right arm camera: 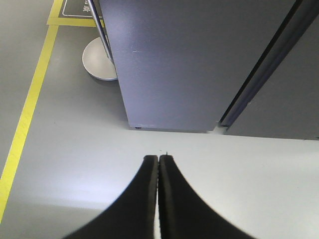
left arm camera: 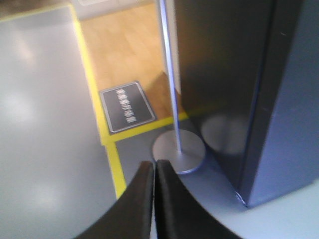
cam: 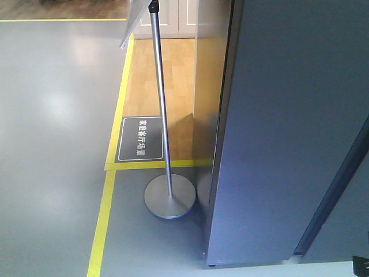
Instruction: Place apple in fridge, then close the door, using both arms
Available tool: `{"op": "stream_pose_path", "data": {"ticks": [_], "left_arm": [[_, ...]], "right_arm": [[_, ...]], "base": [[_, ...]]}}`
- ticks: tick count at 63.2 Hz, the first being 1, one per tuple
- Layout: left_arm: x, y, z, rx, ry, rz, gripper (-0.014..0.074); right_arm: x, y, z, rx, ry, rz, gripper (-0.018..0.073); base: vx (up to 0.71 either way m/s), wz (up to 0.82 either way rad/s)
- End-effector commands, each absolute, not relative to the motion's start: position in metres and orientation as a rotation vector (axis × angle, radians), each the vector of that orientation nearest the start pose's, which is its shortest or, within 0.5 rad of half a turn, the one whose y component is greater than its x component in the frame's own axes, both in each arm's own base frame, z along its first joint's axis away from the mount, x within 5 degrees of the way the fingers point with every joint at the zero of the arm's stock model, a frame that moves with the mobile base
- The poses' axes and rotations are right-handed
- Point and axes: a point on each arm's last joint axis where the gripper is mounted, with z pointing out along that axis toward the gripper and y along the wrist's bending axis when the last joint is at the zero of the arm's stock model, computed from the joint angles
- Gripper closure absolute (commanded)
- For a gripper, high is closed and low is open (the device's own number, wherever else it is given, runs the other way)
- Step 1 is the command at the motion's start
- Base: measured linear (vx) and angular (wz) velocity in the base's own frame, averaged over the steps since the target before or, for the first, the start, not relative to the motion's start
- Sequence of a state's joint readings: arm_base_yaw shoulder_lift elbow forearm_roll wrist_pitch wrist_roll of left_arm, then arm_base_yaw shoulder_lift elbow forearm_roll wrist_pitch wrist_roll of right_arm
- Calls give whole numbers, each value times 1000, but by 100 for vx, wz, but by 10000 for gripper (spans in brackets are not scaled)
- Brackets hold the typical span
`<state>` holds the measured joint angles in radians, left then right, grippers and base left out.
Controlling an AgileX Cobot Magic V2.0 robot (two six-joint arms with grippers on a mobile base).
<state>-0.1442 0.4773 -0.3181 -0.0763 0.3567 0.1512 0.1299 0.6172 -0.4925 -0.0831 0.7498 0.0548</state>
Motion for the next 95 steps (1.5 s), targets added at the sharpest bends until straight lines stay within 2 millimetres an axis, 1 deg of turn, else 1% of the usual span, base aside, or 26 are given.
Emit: {"op": "stream_pose_path", "data": {"ticks": [1,8,13,20,26,49,84,87,90,93,95], "left_arm": [[88,-10,248,152,1807,-39,603],[73,-4,224,77,1738,-4,603],[66,-1,213,12,1686,-6,603],[59,1,201,-38,1611,0,603],[56,2,193,-49,1537,6,603],[56,2,199,-50,1503,9,603],[56,2,199,-49,1503,10,603],[56,2,199,-49,1503,10,603],[56,2,199,-49,1503,10,603],[56,2,199,-49,1503,10,603],[56,2,199,-49,1503,10,603]], "right_arm": [[111,9,277,-137,2277,-5,563],[111,9,277,-137,2278,-5,563],[111,9,277,-137,2278,-5,563],[111,9,277,-137,2278,-5,563],[111,9,277,-137,2278,-5,563],[111,9,277,-137,2286,-6,563],[110,9,276,-139,2286,-12,563],[107,8,277,-143,2268,-21,563],[104,8,275,-141,2196,-12,563],[99,8,275,-140,2073,4,563],[95,8,271,-139,1984,9,563]], "base": [[0,0],[0,0],[0,0],[0,0],[0,0],[0,0],[0,0],[0,0],[0,0],[0,0],[0,0]]}}
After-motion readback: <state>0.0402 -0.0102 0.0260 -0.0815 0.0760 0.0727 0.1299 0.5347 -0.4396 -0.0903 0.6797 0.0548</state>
